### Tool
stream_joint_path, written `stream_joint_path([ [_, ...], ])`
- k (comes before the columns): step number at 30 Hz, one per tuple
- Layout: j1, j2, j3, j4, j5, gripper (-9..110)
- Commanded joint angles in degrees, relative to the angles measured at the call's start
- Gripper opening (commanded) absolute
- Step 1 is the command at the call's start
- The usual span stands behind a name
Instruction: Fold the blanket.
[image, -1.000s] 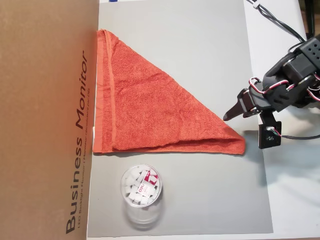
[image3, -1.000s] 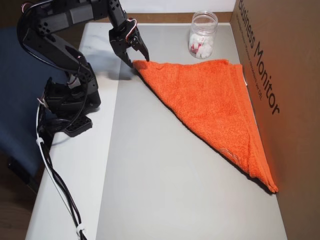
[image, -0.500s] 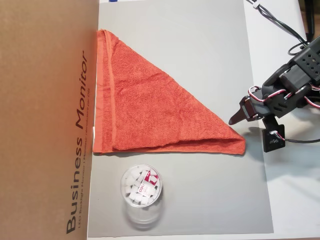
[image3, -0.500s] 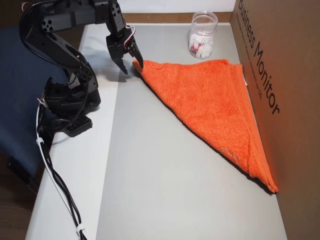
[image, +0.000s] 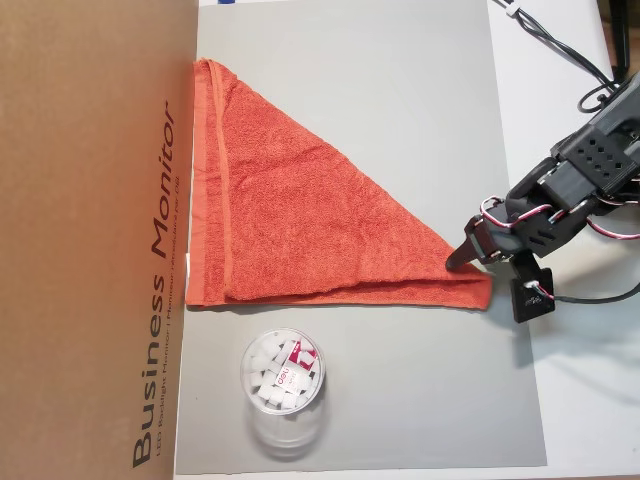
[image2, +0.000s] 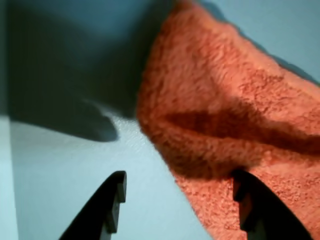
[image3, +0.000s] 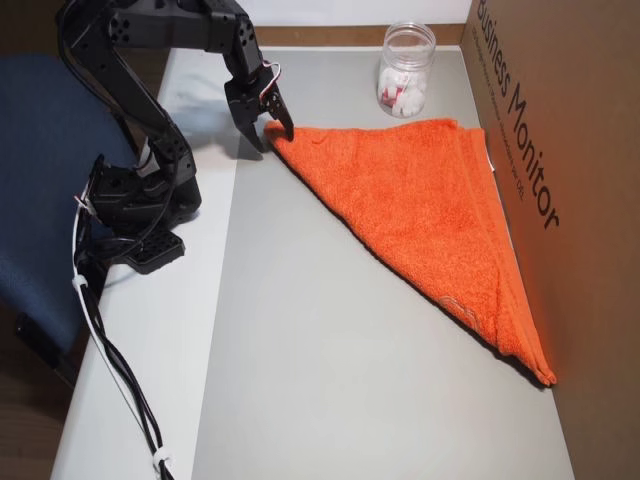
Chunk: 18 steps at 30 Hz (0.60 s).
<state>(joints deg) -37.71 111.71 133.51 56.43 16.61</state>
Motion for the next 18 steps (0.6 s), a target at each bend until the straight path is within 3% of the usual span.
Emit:
stream_joint_path([
  [1,0.4,-0.9,-2.3,-2.2,0.3,22],
  [13,0.4,-5.7,-2.4,-9.0,0.4,21],
  [18,0.4,-6.4,-3.3,-8.8,0.4,15],
])
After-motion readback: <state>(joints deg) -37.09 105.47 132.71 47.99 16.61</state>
